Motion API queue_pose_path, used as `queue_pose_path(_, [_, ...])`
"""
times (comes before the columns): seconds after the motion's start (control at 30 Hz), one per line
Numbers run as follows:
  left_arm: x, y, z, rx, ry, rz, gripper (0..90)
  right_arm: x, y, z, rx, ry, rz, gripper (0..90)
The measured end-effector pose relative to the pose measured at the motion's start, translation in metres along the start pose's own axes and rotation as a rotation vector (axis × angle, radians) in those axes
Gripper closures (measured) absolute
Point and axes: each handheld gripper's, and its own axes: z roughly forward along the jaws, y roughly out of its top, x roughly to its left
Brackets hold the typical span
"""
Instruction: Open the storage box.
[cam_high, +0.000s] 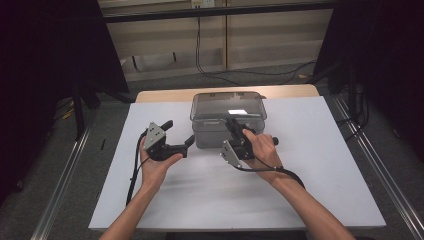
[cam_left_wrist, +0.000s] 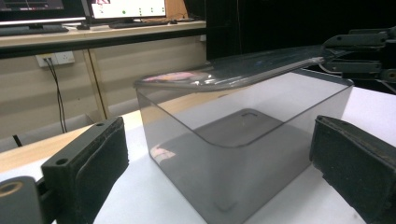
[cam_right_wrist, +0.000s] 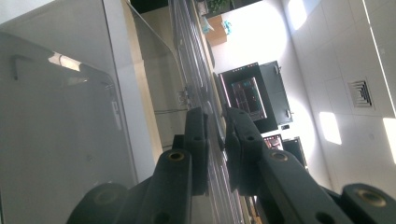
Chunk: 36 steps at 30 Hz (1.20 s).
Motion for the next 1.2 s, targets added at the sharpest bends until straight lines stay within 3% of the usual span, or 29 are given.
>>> queue_pose_path(0.27, [0.012,0.002,0.016,0.005,0.009,0.038,4.6,-0.001,0.0,0.0,-0.003,-0.002,0.004,79.9])
queue_pose_path(0.37, [0.014,0.001,0.022,0.001,0.005,0.026,6.5,-0.002,0.0,0.001,-0.006,-0.003,0.002,79.9])
queue_pose_path(0.5, [0.014,0.001,0.031,0.016,-0.003,0.037,6.6,-0.005,0.0,0.001,-0.006,-0.004,0.004,80.1])
queue_pose_path(0.57, [0.013,0.003,0.036,0.012,-0.011,0.035,6.9,-0.007,0.0,0.002,-0.01,-0.005,0.006,80.1])
queue_pose_path(0.63, [0.013,0.007,0.041,0.005,-0.006,0.068,8.6,-0.007,0.0,0.002,-0.011,-0.006,0.007,80.1])
queue_pose_path(0.73, [0.012,0.009,0.046,-0.003,-0.007,0.066,9.3,-0.007,0.0,0.002,-0.012,-0.007,0.005,80.1])
queue_pose_path(1.03, [0.012,0.008,0.052,-0.015,-0.01,0.129,21.3,-0.007,0.0,0.002,-0.013,-0.006,0.007,80.0])
queue_pose_path(1.2, [0.015,0.008,0.053,-0.03,-0.011,0.144,26.6,-0.006,0.0,0.002,-0.012,-0.005,0.005,80.0])
